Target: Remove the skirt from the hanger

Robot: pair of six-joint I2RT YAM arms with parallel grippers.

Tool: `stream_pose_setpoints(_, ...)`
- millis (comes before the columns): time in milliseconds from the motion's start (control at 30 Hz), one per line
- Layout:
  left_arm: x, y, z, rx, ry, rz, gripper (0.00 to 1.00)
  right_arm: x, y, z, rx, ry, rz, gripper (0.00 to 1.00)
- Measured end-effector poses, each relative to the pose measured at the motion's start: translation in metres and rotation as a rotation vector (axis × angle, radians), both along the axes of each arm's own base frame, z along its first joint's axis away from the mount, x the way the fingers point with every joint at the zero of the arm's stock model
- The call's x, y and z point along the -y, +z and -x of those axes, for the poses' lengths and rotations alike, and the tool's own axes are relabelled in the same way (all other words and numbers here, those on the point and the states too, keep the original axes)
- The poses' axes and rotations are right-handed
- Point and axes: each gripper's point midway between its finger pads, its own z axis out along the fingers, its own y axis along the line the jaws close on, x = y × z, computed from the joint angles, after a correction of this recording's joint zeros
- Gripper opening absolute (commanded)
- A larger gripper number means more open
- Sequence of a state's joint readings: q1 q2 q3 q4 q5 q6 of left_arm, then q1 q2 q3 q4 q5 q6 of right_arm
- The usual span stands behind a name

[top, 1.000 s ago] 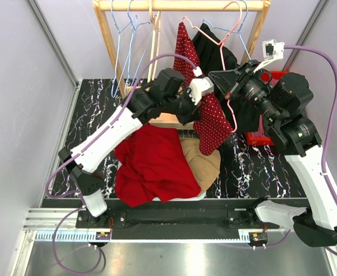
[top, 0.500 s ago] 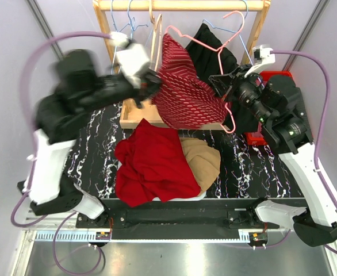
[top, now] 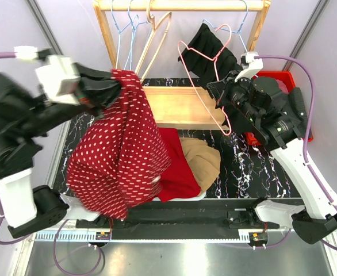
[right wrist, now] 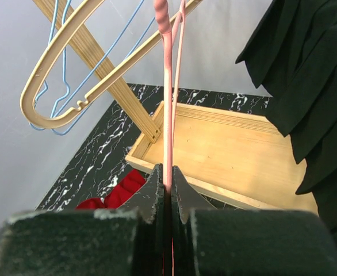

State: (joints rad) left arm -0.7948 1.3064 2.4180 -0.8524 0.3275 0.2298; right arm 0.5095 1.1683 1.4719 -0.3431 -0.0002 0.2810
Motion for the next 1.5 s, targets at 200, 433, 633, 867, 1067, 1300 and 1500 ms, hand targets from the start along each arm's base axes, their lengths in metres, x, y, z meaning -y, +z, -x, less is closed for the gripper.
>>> stream_pose_setpoints(200,0.038,-0.039,-0.041,-0.092,0.015,-0.102,0.0,0.0,0.001,-0.002,0.003,-0.003,0.002,0.0)
stream_pose_setpoints(433,0.062,-0.084,-0.075,-0.167,0.058,-0.211,0.0,0.005,0.02,-0.002,0.052,-0.019,0.012,0.0)
stream_pose_setpoints(633,0.057,-0.142,-0.083,-0.253,0.103,-0.321,0.0,0.008,0.048,-0.003,0.111,-0.037,0.0,0.0)
stream_pose_setpoints(867,0.04,-0.209,-0.068,-0.349,0.109,-0.43,0.0,0.006,0.043,-0.014,0.102,-0.05,0.021,0.0)
stream_pose_setpoints(1067,0.027,-0.236,-0.06,-0.389,0.124,-0.48,0.03,0.003,0.037,-0.028,0.087,-0.071,0.055,0.0)
stream_pose_setpoints(1300,0.024,-0.216,-0.052,-0.343,0.107,-0.428,0.53,-0.012,0.028,-0.061,0.043,-0.085,0.096,0.0)
stream_pose_setpoints(1500,0.011,-0.323,-0.059,-0.485,0.184,-0.608,0.45,-0.03,0.02,-0.094,0.005,-0.082,0.121,0.0)
